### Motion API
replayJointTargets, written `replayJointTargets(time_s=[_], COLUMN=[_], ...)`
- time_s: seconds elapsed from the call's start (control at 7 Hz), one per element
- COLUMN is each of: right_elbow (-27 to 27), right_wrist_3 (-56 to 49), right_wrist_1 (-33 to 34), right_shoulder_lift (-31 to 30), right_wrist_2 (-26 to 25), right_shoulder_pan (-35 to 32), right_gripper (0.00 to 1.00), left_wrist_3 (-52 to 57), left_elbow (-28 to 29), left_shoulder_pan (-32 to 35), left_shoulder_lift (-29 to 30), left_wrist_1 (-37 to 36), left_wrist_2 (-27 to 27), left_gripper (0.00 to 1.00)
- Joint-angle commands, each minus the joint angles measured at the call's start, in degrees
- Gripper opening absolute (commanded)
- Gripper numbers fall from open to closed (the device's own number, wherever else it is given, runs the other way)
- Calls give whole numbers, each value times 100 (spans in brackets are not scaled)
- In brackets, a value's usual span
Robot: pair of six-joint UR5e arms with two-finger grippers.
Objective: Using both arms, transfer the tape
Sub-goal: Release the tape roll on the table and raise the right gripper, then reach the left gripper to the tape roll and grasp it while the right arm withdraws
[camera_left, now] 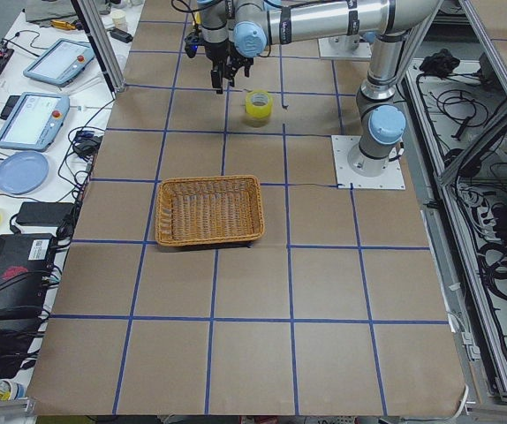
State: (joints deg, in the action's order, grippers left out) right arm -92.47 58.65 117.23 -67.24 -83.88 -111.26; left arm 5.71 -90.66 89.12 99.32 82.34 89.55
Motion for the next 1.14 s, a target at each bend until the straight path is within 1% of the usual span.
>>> replayJointTargets(time_s=[0.0, 0.14, 0.29, 0.43, 0.57, 0.71, 0.86, 1.0], right_elbow=[35, -25, -26, -26, -8, -17, 18, 36], right_wrist_3=[-2432, -3655, -4363, -4484, -4528, -4677, -5305, -5963], right_wrist_1=[-297, -401, -437, -542, -691, -788, -868, -1269], right_shoulder_lift=[-394, -561, -789, -1061, -1116, -1099, -1151, -1395], right_wrist_2=[-58, -224, -530, -628, -664, -839, -858, -823], right_shoulder_pan=[1285, 1743, 2000, 2203, 2274, 2414, 2476, 2468], right_gripper=[100, 100, 100, 100, 100, 100, 100, 100], left_wrist_3=[-70, -253, -602, -832, -982, -975, -975, -966], left_elbow=[-432, -835, -1344, -1897, -2399, -2734, -2973, -3106], left_shoulder_pan=[149, 358, 639, 955, 1219, 1248, 1283, 1309], left_shoulder_lift=[-166, -263, -351, -352, -221, -116, 7, 78], left_wrist_1=[-304, -619, -1032, -1732, -2470, -2869, -2907, -2916], left_wrist_2=[-34, -217, -245, -245, -245, -254, -254, -254], left_gripper=[100, 100, 100, 100, 100, 100, 100, 100])
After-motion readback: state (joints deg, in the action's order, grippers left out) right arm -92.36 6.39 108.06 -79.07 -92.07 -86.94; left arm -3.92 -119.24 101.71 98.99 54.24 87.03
